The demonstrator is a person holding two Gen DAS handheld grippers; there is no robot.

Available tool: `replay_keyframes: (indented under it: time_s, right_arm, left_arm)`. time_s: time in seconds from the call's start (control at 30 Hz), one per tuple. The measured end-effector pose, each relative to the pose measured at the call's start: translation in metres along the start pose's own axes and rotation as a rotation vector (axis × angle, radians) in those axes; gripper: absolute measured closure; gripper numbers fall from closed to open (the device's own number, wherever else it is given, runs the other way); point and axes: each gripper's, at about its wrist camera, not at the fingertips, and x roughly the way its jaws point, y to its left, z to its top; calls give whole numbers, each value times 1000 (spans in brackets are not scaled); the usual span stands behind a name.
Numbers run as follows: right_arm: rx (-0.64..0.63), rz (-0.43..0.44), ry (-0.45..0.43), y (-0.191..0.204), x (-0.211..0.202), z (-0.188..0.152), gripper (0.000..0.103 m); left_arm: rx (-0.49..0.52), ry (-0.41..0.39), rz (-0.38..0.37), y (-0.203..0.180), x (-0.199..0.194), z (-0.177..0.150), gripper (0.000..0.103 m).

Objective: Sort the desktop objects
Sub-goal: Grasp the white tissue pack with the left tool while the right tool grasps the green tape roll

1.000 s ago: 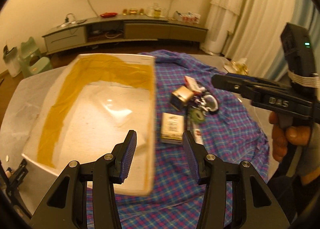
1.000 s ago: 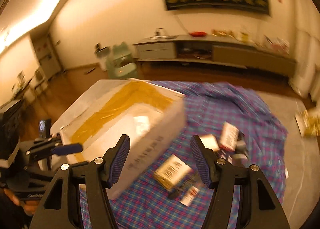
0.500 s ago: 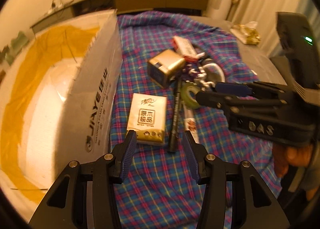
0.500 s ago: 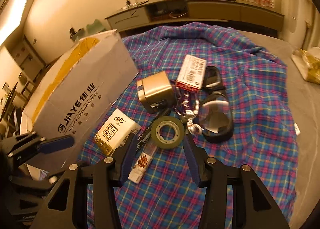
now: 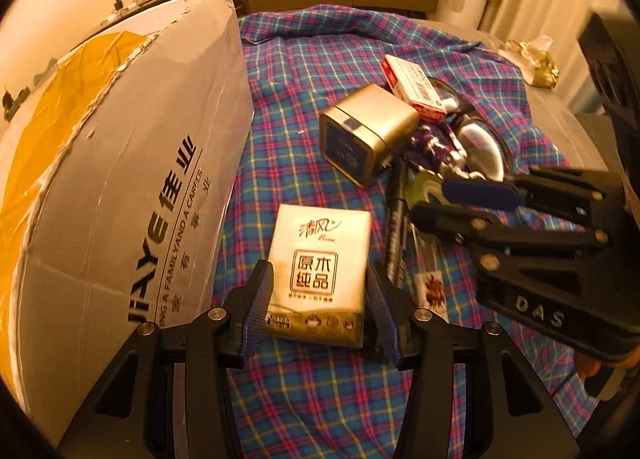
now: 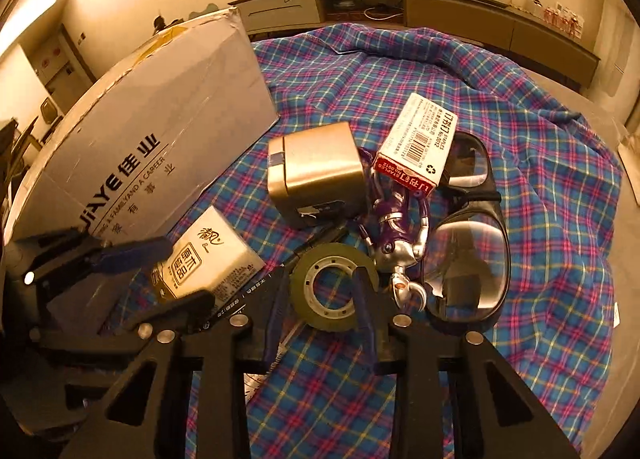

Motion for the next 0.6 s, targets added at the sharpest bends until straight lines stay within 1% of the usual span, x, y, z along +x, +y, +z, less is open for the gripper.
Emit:
replay_keyframes:
  time_s: [0.13, 0.2, 0.23, 0.3, 0.33, 0.43, 0.47, 0.5, 0.6]
  right_arm:
    - [-7, -11, -9, -1, -3, -1, 70]
    - [-22, -24, -15, 1, -4, -4, 64]
    - [-28, -35, -13, 1, -2, -4, 57]
    - [-38, -55, -10, 1, 2, -5, 54]
    - [-44, -57, -15, 1, 4, -5, 53]
    - [-43, -74, -17, -2, 7, -2, 53]
    - [-30, -63, -15, -5, 7, -1, 54]
    - [-7, -43, -13, -8, 6, 0, 55]
    - [16, -27, -6, -11, 3, -2, 55]
  left_arm:
    - [-17, -1, -20, 5, 2, 2, 50]
    - [-13, -9, -11, 4, 3, 2, 50]
    - [-9, -15, 1, 2, 4, 3, 49]
    - [1, -21, 25, -2, 10, 4, 48]
    - [2, -26, 33, -3, 12, 5, 48]
    - [-49, 24, -12, 6, 27, 6, 47]
    - [-48, 1, -1, 6, 26, 5, 47]
    - [-46, 3, 1, 6, 26, 4, 48]
    - [-52, -9, -28, 7, 24, 2, 49]
